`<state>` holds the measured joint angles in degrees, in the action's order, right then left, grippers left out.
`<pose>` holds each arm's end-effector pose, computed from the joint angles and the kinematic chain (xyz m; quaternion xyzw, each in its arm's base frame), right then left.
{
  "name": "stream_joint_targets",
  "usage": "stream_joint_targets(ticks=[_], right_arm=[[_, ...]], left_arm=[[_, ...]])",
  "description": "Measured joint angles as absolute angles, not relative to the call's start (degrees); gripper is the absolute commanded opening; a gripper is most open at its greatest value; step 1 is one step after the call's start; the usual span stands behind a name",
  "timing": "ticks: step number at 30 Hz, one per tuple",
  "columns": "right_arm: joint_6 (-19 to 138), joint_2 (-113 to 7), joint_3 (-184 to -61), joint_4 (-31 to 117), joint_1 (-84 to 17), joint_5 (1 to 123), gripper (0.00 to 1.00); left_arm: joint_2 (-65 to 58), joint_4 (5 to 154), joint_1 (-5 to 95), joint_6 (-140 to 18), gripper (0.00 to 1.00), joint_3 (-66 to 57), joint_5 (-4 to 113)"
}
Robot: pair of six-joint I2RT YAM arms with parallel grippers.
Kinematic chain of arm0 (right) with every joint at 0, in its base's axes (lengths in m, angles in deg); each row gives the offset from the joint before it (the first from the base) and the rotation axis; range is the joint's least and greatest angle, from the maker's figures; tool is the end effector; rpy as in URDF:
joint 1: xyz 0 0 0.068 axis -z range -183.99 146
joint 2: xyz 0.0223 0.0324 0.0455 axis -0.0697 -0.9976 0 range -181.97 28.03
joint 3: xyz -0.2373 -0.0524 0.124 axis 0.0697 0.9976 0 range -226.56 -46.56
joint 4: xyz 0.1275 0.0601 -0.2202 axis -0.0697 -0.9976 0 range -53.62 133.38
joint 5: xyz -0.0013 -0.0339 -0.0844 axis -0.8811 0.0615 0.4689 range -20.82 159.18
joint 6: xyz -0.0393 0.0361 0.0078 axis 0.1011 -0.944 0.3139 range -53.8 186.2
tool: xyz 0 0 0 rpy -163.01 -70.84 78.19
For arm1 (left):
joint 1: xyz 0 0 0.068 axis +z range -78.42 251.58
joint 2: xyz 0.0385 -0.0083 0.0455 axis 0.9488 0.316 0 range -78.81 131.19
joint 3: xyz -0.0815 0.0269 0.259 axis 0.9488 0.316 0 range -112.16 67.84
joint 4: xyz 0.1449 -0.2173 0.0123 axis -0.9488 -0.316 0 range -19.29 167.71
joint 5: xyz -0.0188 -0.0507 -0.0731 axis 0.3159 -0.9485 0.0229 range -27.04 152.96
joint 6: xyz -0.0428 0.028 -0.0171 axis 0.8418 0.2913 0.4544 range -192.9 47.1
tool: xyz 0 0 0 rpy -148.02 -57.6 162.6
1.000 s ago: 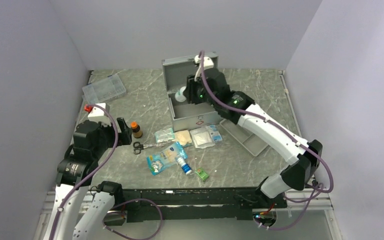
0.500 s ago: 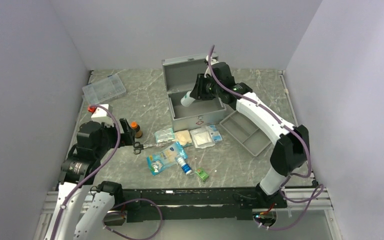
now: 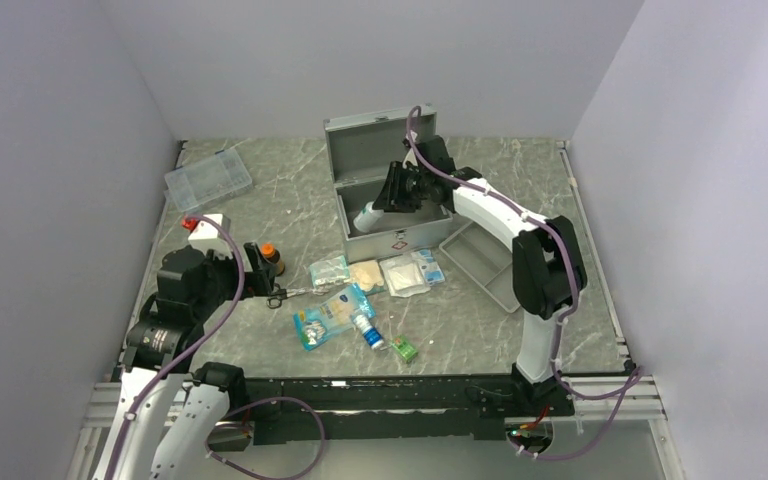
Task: Organize the medicine kit
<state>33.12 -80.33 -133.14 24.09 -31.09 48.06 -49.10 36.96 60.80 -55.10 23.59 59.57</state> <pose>0.3803 0.2089 0.2585 -0.0291 0.8975 0.3485 0.2687 0.1088 -0.0229 0.3155 -0.0363 0.8480 -0.1546 0.5056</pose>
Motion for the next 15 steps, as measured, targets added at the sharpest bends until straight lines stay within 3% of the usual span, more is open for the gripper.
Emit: stream_joint_targets(ticks=[15], right_arm=[[24.03, -89.75, -133.3, 28.04, -30.82, 42.88, 0.0]], left_arm=[[-50.32, 37.61, 60.8, -55.05, 0.99, 23.96, 59.11]])
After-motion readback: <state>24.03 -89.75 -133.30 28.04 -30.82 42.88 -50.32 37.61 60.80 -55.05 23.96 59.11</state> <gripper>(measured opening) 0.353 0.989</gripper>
